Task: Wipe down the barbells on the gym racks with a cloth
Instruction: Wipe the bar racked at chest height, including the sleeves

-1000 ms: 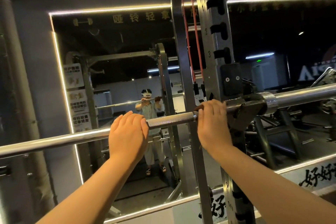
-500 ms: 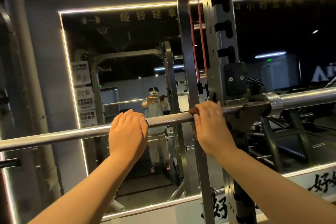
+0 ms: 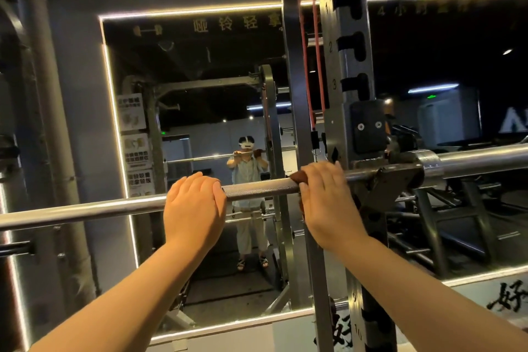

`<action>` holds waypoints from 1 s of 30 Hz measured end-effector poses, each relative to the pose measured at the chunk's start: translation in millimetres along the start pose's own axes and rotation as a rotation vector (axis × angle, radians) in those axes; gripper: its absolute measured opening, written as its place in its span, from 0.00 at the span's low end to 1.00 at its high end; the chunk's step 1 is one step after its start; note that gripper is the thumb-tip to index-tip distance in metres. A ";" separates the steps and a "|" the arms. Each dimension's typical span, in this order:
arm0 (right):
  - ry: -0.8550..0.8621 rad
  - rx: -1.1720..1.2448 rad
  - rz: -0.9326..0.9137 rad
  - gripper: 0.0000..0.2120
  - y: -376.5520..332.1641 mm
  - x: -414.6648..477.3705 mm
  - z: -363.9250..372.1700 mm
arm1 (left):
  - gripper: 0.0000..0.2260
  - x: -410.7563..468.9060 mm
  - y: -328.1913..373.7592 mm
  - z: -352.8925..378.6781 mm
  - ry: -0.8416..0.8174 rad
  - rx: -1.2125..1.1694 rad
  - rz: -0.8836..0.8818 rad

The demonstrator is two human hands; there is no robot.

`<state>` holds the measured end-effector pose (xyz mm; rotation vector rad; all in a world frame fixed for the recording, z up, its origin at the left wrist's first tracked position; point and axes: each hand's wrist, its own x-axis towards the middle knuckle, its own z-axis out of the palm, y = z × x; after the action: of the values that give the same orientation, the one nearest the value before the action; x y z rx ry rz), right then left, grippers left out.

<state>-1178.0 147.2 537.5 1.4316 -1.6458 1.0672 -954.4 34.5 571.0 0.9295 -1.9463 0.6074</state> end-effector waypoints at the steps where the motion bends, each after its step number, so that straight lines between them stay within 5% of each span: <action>1: -0.022 -0.023 -0.045 0.16 6.7 -0.8 -2.4 | 0.11 1.5 3.9 -3.7 -0.042 0.022 -0.007; 6: 0.103 -0.044 -0.012 0.18 43.6 -5.7 -8.5 | 0.10 10.4 17.4 -11.5 -0.113 0.081 -0.010; 12: 0.269 0.080 0.045 0.21 28.9 -17.8 19.8 | 0.05 1.3 6.1 15.2 0.095 0.019 0.018; 19: 0.121 0.006 0.050 0.20 29.5 18.4 -6.3 | 0.09 7.4 9.7 32.8 0.266 0.006 -0.003; 26: 0.259 0.156 0.042 0.19 19.8 -16.6 26.2 | 0.05 -0.1 12.4 34.9 0.247 0.008 0.001; 30: 0.180 0.080 0.039 0.16 1.0 7.0 24.5 | 0.09 1.3 11.3 24.2 0.180 0.019 0.033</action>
<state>-1179.8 122.2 533.4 1.3171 -1.5227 1.2586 -975.9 23.6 559.3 0.8263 -1.8007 0.7053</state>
